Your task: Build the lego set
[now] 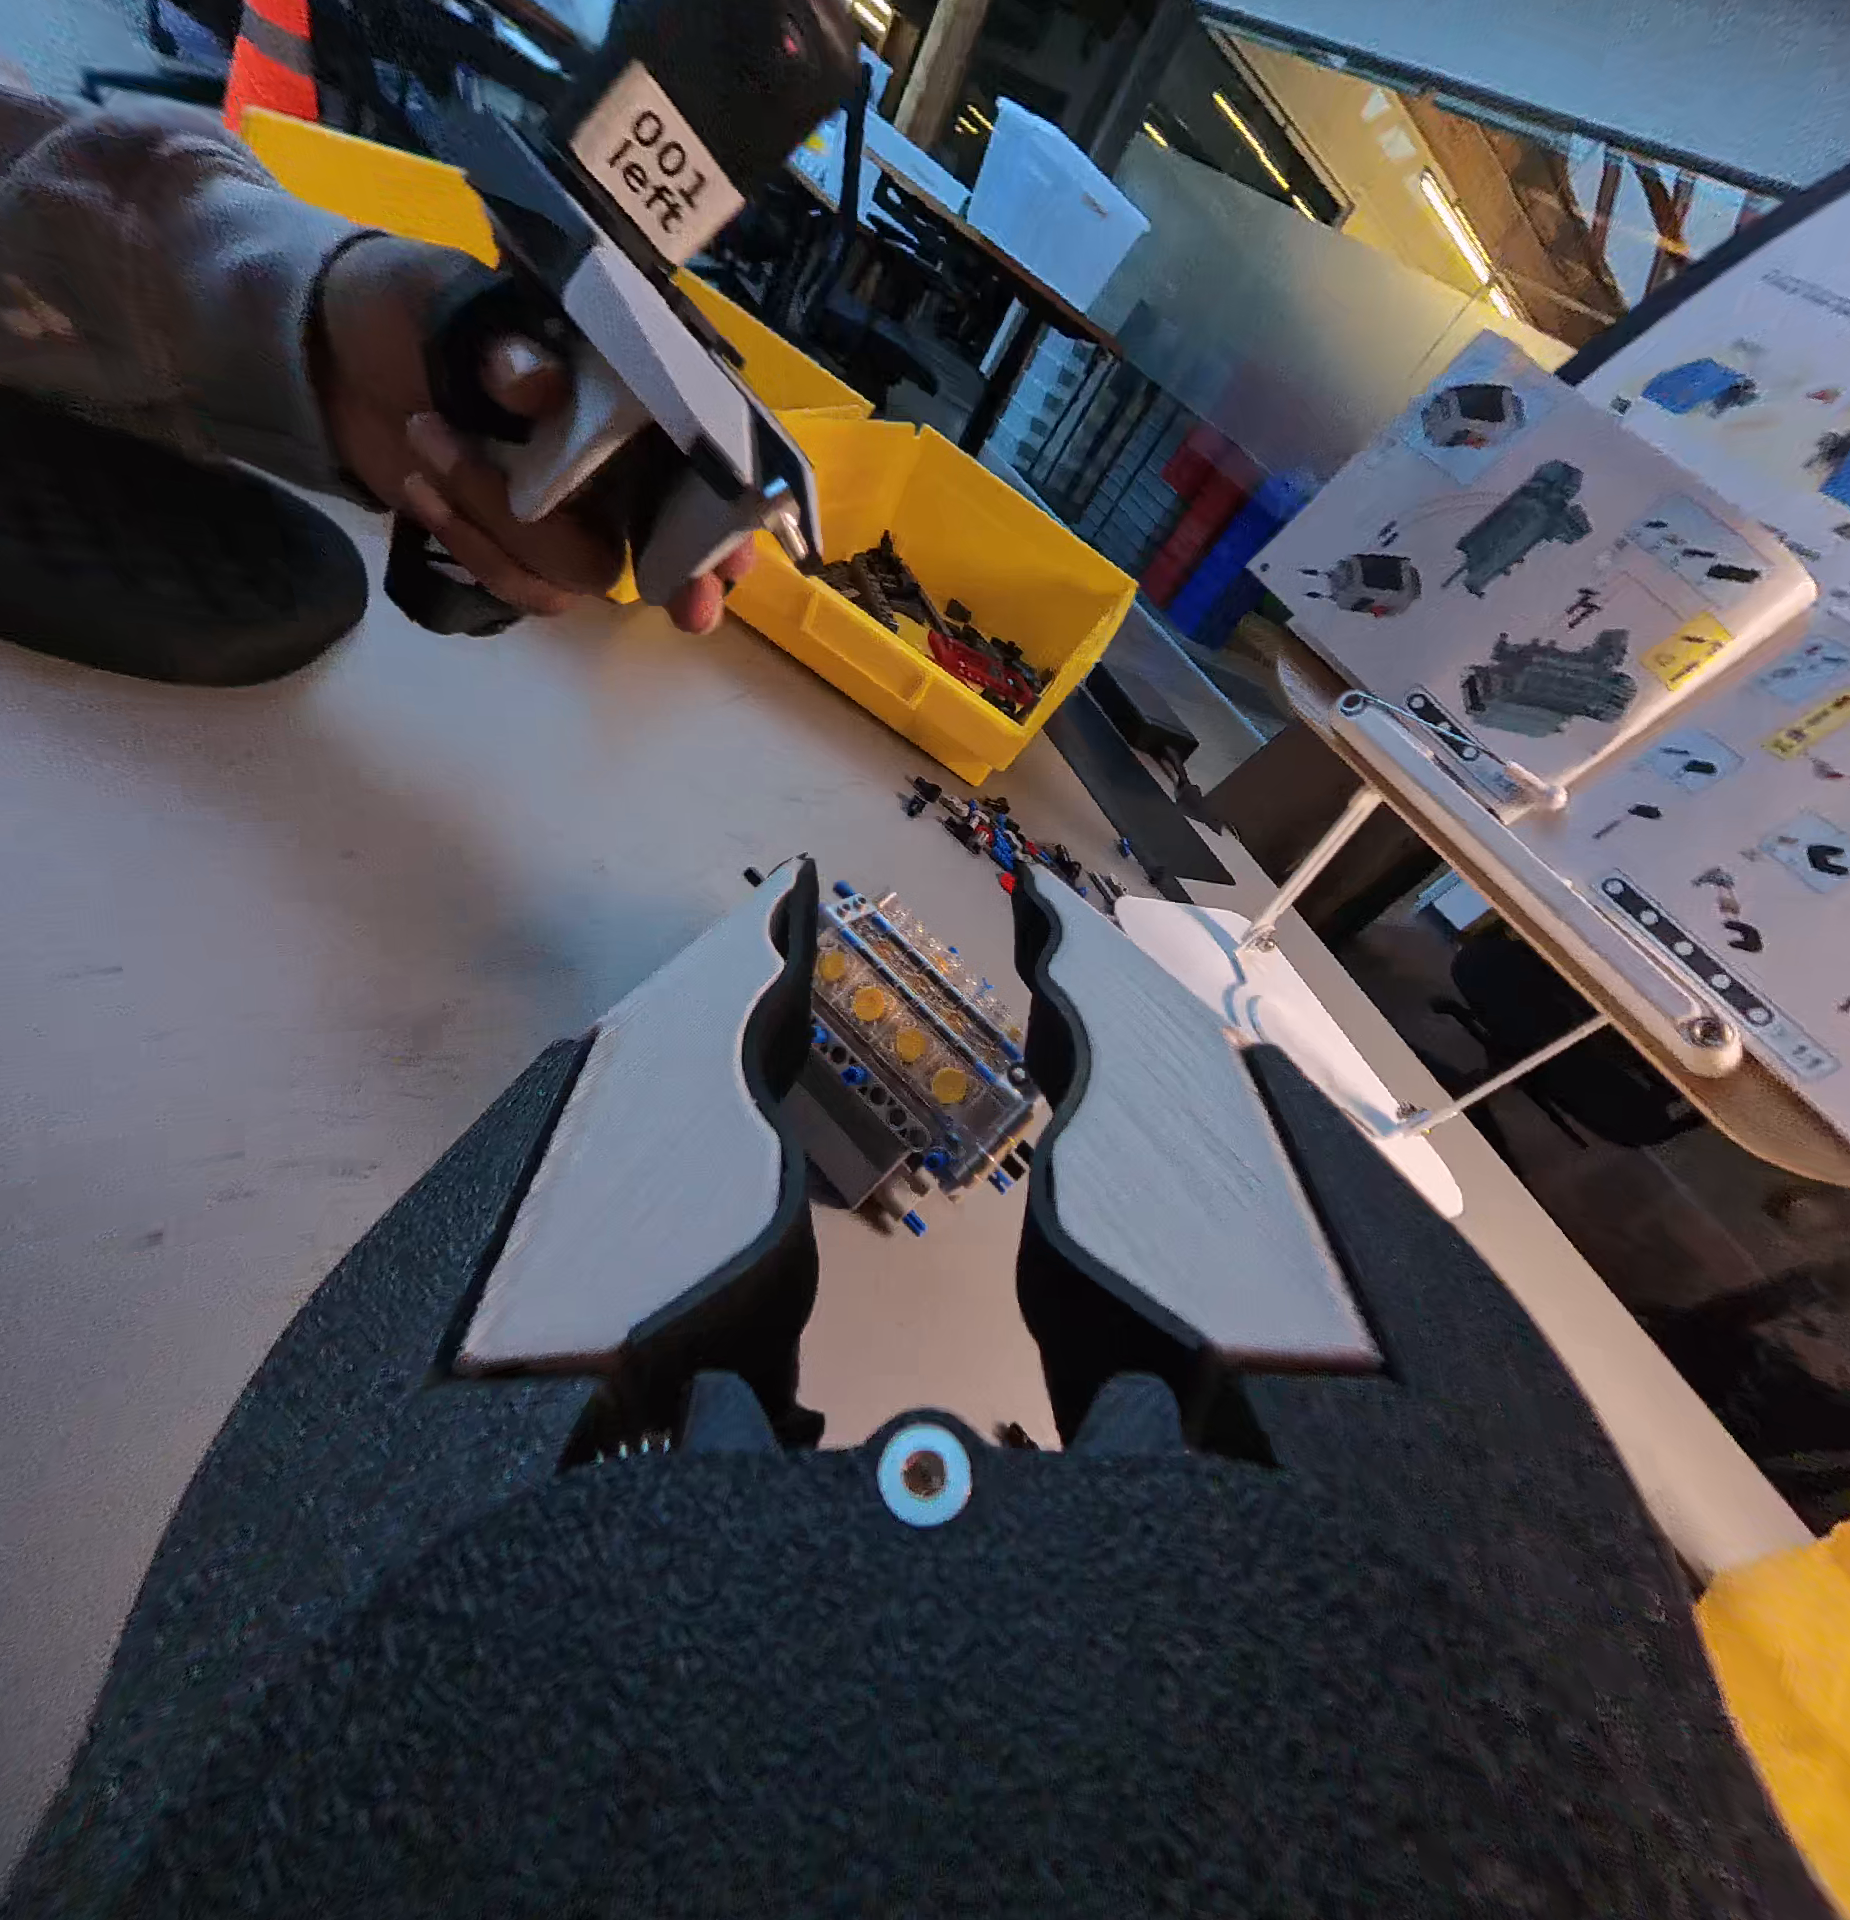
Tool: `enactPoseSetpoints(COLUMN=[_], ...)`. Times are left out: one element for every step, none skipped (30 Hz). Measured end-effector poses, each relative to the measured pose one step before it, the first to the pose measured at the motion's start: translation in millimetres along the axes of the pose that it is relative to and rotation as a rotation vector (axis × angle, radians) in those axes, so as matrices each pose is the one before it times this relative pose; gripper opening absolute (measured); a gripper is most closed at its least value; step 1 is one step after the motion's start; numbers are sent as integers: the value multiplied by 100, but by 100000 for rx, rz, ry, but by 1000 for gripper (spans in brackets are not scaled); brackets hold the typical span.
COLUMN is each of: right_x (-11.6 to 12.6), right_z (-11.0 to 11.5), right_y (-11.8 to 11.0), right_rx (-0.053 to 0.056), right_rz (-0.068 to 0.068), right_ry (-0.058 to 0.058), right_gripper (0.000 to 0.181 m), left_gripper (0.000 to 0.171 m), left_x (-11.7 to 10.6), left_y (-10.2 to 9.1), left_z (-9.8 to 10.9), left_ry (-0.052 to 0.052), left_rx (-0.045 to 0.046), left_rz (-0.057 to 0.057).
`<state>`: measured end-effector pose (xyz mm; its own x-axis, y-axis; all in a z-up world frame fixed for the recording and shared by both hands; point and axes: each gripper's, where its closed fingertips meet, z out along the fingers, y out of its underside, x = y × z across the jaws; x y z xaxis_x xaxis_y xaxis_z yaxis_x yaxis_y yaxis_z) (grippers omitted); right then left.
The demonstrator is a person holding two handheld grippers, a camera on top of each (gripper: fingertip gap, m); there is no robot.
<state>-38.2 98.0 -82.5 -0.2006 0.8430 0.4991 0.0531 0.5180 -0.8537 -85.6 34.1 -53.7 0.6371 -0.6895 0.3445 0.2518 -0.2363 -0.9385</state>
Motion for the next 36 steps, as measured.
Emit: enactPoseSetpoints(right_x=[-532, -466, -408, -329, -198, -123, -103, -124, -113, -122, -117, -100, -88, -145, -164, -103, -100, -74, -72, -79, -112, -96, -155, -88, 107, 159, 82, 156, 267, 350, 387, 262, 169, 318, 268, 78], right_z=[185, 149, 100, 60, 63, 75, 90, 99, 95, 114, 132, 147, 161, 137, 116, 77, 40, 2, -18, -23, -4, 1, 28, 12, -19, -44, -96, -140, -191, -212, -210, -176, -125, -90, -46, 57], right_y=[-84, -95, -145, -209, -208, -136, -82, -97, -137, -167, -163, -133, -68, -33, 6, 0, -41, -103, -166, -159, -118, -17, 80, 67, 83, 174, 121, 87, 154, 271, 394, 587, 838, 992, 1126, 1371], right_rx=[-555, -211, 216, 596, 571, 226, 26, 172, 410, 560, 535, 360, 41, -11, -108, -44, 289, 645, 927, 860, 563, 24, -443, -290, -282, -615, 147, 380, 138, -411, -938, -1880, -3331, -4181, -4893, -6478], right_rz=[-1894, -1492, -963, -578, -318, -234, -267, -173, 124, 325, 329, 224, 69, -177, -332, -459, -659, -844, -1048, -1113, -1030, -869, -691, -343, -304, 1, 1206, 2412, 2375, 2036, 2098, 2239, 2200, 1621, 1111, 1688], right_ry=[-1252, -1171, -1191, -996, -477, -111, -76, -241, -283, -306, -307, -80, 41, -221, -287, 7, -13, 63, 31, -54, -329, -359, -743, -255, 670, 415, -590, -626, -115, 233, 169, -818, -1580, -315, -472, -1868], right_gripper=[36, 36, 36, 36, 36, 36, 36, 36, 36, 36, 36, 35, 35, 35, 34, 33, 31, 28, 24, 21, 19, 16, 13, 9, 7, 7, 7, 6, 7, 6, 6, 7, 7, 7, 7, 7], left_gripper=[13, 13, 14, 14, 14, 13, 13, 13, 13, 13, 13, 13, 13, 13, 13, 13, 13, 13, 13, 13, 13, 13, 13, 13, 13, 12, 8, 9, 11, 16, 20, 22, 25, 28, 30, 32], left_x=[149, 118, 61, 7, -11, 21, 39, 0, -76, -97, -114, -112, -114, -54, 39, 70, 56, 24, -14, -10, -42, -49, -54, -45, -51, -77, -155, -222, -160, -65, -77, -141, -168, -137, -118, -97], left_y=[285, 255, 240, 192, 118, 61, 6, -6, 30, 90, 168, 221, 272, 279, 261, 232, 224, 207, 208, 185, 175, 166, 86, 3, -1, -34, -73, -58, -51, -69, -97, -91, -51, -49, -49, -60], left_z=[867, 780, 677, 574, 466, 354, 231, 143, 72, 12, -10, -1, 12, 56, 74, 89, 92, 72, 54, 31, 19, -5, -33, -43, -64, -77, -107, -131, -145, -159, -151, -145, -128, -100, -81, -61], left_ry=[2924, 2557, 2133, 1594, 1375, 1598, 1809, 1542, 1086, 871, 707, 388, 65, 95, 252, 184, -52, -328, -375, -250, -285, -315, -231, -101, -119, -422, -1223, -1773, -1182, -519, -557, -971, -1103, -901, -619, -485], left_rx=[547, 396, 261, 410, 690, 1015, 1353, 1462, 1308, 991, 535, 47, -441, -848, -982, -1022, -1131, -1131, -1010, -822, -657, -544, -215, 141, 144, 277, 555, 420, 202, 325, 513, 492, 324, 221, 246, 324], left_rz=[-4054, -4095, -3932, -3429, -3000, -2939, -3020, -3060, -3012, -2805, -2361, -1618, -719, 20, 507, 864, 1111, 1115, 883, 617, 411, 228, -15, -169, -131, 136, 729, 1268, 1106, 356, -50, 86, 197, 60, -104, -178])
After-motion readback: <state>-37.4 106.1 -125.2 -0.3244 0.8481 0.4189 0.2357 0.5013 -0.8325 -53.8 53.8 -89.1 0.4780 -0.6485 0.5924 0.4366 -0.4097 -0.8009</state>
